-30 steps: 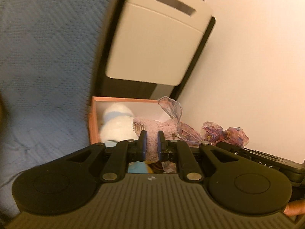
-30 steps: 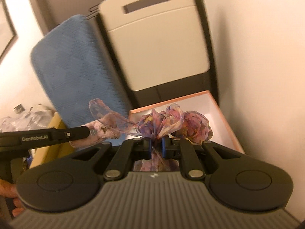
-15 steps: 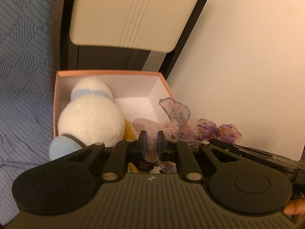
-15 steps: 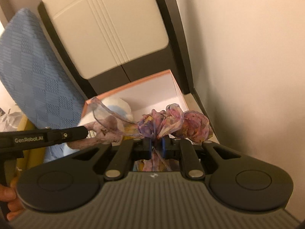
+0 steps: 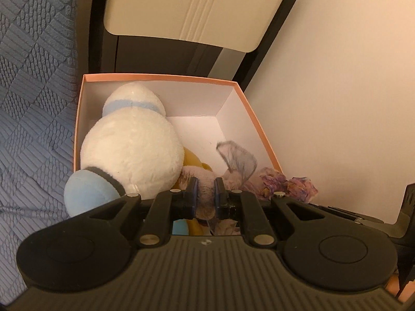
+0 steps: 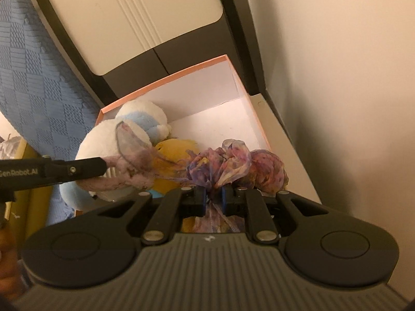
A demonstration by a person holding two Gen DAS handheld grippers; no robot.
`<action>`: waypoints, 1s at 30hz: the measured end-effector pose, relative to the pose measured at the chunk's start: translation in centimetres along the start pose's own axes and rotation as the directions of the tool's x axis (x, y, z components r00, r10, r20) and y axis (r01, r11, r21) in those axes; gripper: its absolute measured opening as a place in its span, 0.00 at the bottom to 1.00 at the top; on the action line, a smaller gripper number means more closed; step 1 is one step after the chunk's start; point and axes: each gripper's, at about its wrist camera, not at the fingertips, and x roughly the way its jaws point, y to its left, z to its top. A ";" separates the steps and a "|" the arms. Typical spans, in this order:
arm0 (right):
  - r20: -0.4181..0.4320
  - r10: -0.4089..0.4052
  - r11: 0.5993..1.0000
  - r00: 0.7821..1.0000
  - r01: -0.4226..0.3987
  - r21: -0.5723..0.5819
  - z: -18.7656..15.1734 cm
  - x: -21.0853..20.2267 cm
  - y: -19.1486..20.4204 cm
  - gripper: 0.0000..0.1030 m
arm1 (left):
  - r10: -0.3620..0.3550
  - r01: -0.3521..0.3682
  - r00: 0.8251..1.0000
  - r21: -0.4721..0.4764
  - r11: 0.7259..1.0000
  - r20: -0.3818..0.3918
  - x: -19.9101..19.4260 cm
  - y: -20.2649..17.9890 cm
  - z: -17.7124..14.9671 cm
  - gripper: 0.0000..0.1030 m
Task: Organize objects
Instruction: 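Lower the pink plush and ribbon bow into the box and open both tools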
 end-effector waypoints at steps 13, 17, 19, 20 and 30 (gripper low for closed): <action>0.063 -0.048 0.999 0.997 0.048 0.008 0.3 -4.4 1.5 0.56 | -0.005 0.003 0.996 0.024 1.000 0.089 -6.0 0.3 0.0 0.60; 0.115 -0.032 0.999 0.993 0.032 0.001 0.4 -7.5 3.2 0.56 | -0.019 0.014 0.991 0.043 0.999 0.131 -9.0 0.3 -0.3 0.60; 0.142 -0.022 1.000 0.990 0.024 -0.012 0.3 -9.1 4.3 0.56 | -0.026 0.017 0.987 0.055 0.998 0.156 -10.6 0.3 -0.4 0.61; 0.154 -0.017 1.000 0.988 0.021 -0.021 0.2 -10.0 4.9 0.56 | -0.030 0.020 0.985 0.057 0.998 0.169 -11.5 0.3 -0.5 0.62; 0.244 0.026 0.997 0.969 -0.009 -0.072 -2.3 -17.4 10.2 0.56 | -0.039 0.014 0.958 0.088 0.996 0.283 -21.3 1.9 -3.6 0.75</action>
